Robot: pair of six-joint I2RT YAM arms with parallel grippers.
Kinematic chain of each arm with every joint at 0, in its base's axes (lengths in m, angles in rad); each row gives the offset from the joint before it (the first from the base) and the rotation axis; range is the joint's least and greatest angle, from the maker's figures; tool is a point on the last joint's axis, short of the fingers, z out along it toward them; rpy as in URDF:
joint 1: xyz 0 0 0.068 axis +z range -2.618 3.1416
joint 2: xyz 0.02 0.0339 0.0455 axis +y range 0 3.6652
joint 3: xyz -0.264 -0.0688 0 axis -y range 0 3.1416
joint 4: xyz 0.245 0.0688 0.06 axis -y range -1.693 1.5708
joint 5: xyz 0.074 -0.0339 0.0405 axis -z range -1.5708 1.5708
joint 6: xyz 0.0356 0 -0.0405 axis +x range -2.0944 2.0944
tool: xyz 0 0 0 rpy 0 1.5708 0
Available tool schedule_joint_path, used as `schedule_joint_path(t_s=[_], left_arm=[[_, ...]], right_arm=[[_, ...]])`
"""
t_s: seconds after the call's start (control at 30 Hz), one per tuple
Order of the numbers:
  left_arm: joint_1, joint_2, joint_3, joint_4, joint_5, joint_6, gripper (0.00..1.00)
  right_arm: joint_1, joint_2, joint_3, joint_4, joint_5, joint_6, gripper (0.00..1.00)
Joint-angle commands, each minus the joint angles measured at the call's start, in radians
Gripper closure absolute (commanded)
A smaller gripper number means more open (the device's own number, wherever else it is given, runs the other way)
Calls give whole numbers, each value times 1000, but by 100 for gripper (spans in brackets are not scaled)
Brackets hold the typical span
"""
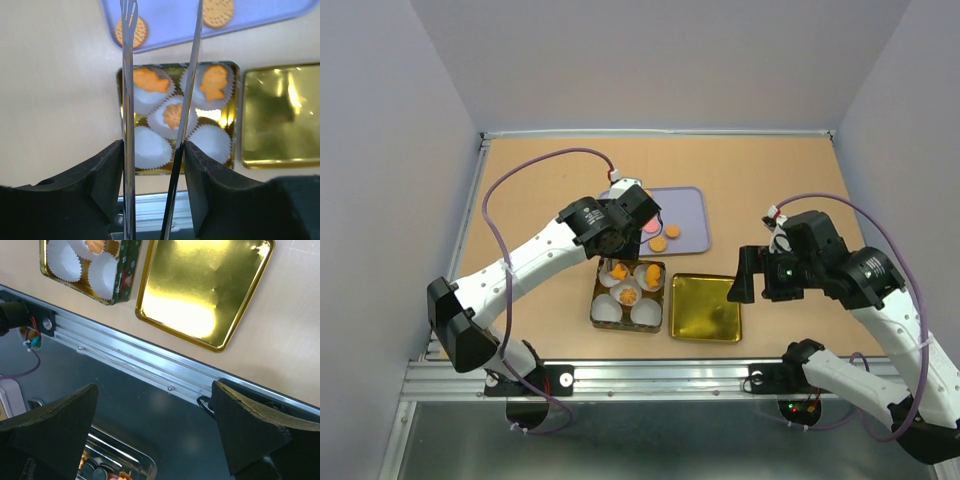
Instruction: Pack the cookies
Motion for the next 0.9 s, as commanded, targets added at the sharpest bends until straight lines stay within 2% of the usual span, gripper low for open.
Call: schedule_joint_path(t_s=[0.0,0.33,0.87], left_arm=[[79,-5,61,35,-80,97,42],[164,125,49,144,-19,290,43],[251,292,58,247,41,415,43]], right_arm=[[8,9,23,44,47,-18,0],[8,110,75,85,91,-27,0],[8,190,74,125,125,-50,0]])
